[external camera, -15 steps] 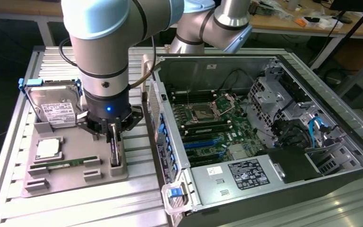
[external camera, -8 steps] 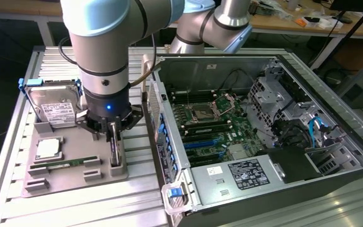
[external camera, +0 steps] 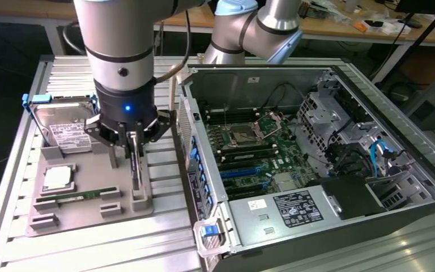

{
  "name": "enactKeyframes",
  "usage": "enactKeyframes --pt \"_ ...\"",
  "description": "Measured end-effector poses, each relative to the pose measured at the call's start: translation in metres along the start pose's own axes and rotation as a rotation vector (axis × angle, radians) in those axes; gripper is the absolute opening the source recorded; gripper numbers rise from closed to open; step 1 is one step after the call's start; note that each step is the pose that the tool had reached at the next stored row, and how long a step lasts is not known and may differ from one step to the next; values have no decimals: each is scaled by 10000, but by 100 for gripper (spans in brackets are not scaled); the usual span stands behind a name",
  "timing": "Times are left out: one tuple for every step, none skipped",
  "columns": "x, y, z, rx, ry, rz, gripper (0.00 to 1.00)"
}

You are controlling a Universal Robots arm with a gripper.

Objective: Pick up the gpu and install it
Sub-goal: 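Pick up the gpu and move the gpu toward the slot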

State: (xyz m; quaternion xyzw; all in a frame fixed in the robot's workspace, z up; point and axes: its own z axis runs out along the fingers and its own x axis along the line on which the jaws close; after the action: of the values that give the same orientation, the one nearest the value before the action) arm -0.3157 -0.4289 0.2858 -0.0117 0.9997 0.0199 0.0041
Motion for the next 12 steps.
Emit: enactKeyframes --pt "-1 2 -43 0 0 0 27" --pt "-1 4 -100 -1 0 0 27" --pt "-1 5 -130 0 1 0 27" --pt "-1 7 -174 1 1 0 27" --pt "-2 10 -245 0 0 0 27" --pt "-3 13 -338 -1 0 0 27" --pt "-3 16 -399 1 1 0 27" --pt "-4 20 -496 1 1 0 27" --pt "-5 23 -568 0 0 0 27" --pt "-6 24 -614 0 0 0 27" --pt "-6 27 -680 0 0 0 27" --pt "-6 29 -723 0 0 0 27"
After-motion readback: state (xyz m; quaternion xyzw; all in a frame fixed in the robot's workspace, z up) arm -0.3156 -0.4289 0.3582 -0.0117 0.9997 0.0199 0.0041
